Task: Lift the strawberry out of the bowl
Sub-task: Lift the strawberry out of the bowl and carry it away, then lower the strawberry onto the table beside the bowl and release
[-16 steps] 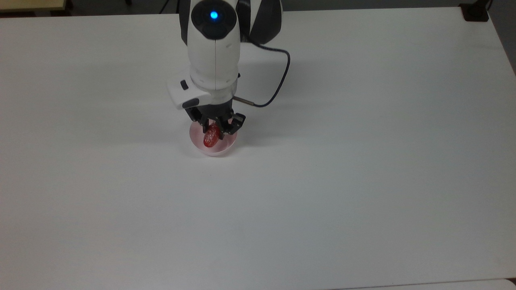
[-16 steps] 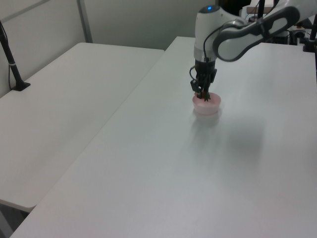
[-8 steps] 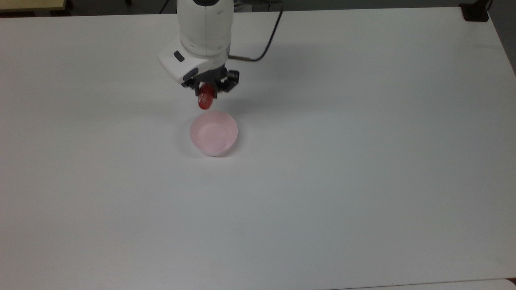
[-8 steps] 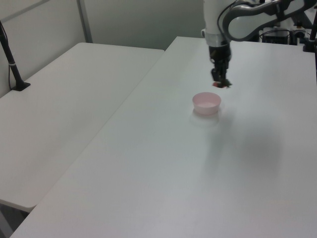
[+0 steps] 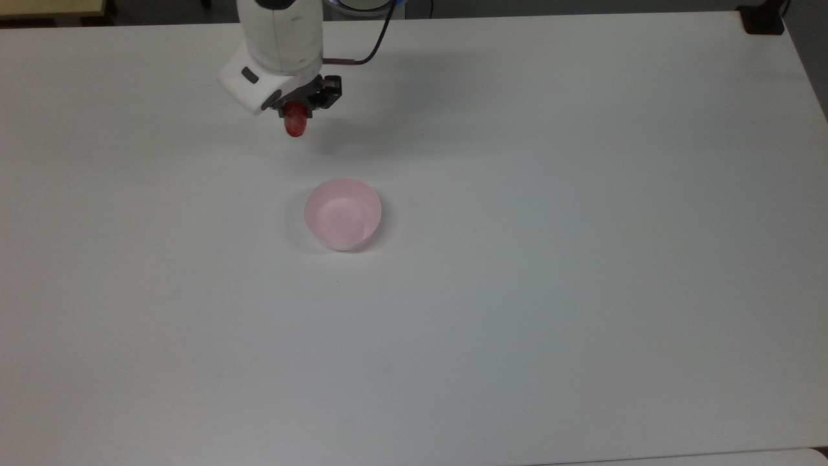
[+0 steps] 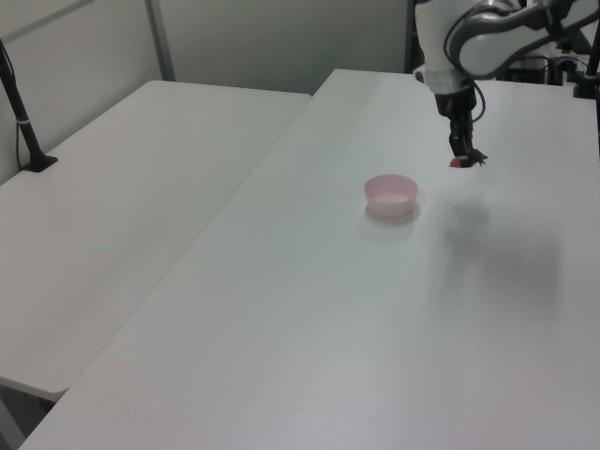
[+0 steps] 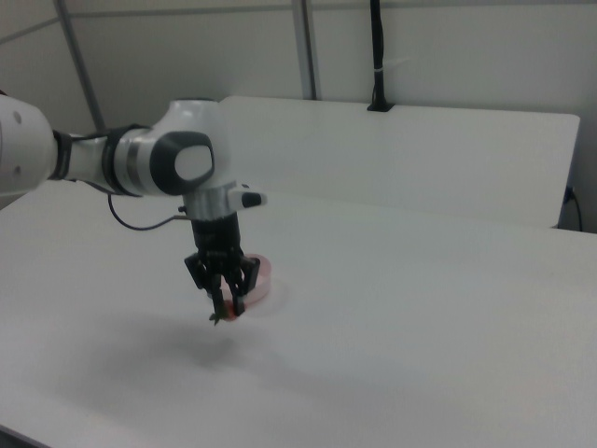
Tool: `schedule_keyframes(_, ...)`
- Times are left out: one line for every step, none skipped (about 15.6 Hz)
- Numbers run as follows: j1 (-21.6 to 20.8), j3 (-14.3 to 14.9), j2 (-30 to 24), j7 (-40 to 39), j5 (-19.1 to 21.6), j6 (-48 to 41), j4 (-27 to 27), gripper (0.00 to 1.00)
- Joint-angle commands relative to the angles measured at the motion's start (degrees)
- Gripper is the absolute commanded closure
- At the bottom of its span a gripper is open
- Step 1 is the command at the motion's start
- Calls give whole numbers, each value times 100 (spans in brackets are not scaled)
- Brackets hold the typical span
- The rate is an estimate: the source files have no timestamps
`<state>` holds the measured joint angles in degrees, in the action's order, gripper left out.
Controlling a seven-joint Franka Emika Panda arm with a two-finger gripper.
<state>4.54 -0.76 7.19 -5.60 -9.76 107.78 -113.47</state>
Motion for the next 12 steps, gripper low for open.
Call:
schedule_keyframes(266,-56,1,-117,-140,944,-553,79)
schedule_keyframes(275,-56,89,-117,-175,1051,-553,79)
schedule_keyframes(284,-56,177,-117,-245,1147,-553,79)
schedule_keyframes(293,-56,247,-117,-298,1270,-553,79)
schedule_keyframes(319,-56,309,-117,-307,1341,-553,79)
schedule_keyframes(319,-56,371,-117,-308,1368,-545,75)
schedule_keyframes(328,-56,397,-117,-316,1368,-536,65)
schedule_keyframes(345,-56,398,-108,-316,1368,-510,38)
schedule_keyframes(363,-56,372,-56,-316,1342,-483,13)
schedule_keyframes(363,-56,319,14,-282,1290,-457,0)
schedule_keyframes(346,-56,249,207,-273,1211,-352,0)
schedule_keyframes(311,-56,161,504,-264,958,-194,0)
